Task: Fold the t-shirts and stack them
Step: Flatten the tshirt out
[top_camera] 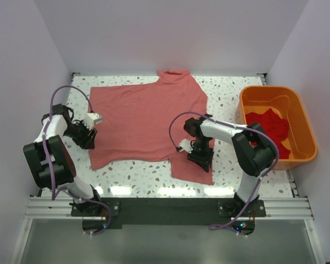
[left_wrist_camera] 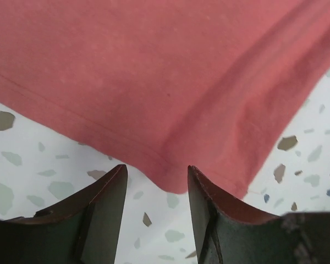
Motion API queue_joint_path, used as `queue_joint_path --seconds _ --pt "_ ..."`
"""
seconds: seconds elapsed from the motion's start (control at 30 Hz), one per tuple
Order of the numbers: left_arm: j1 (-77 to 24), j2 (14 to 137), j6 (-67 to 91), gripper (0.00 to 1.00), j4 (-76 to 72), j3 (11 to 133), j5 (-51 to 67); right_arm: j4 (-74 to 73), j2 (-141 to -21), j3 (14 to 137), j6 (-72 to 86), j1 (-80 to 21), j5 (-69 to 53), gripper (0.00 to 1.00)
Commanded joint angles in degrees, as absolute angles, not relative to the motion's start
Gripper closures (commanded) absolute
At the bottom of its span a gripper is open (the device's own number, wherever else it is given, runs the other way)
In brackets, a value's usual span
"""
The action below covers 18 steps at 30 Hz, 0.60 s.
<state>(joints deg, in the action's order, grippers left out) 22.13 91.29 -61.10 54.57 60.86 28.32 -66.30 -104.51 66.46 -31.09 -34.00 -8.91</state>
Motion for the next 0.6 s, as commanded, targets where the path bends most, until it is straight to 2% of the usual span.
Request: queue_joint_path --seconds 0.0,0.17,0.33,0.4,0.57 --pt "21.36 92.98 -52.22 0.48 46.07 60.91 27.51 -60.56 -104.59 63.99 -30.15 -34.71 -6.69 0.66" --pt "21.36 95.97 -49.22 0.49 43.60 59.69 23.48 -59.15 -104.15 56.61 -33.04 -35.95 -1.33 0.66" --pt "21.44 97.29 -47.46 0.50 41.22 58.27 20.57 -63.61 -97.67 51.77 -38.22 -37.26 -0.18 0.65" --pt "21.36 96.77 -47.55 0.50 40.70 58.10 20.04 -65.99 -95.55 52.38 -39.37 -38.49 -3.49 0.65" --pt "21.45 93.87 -48.60 0.51 42.45 60.98 24.05 -76.64 -91.94 66.16 -42.63 -38.41 -15.46 0.63"
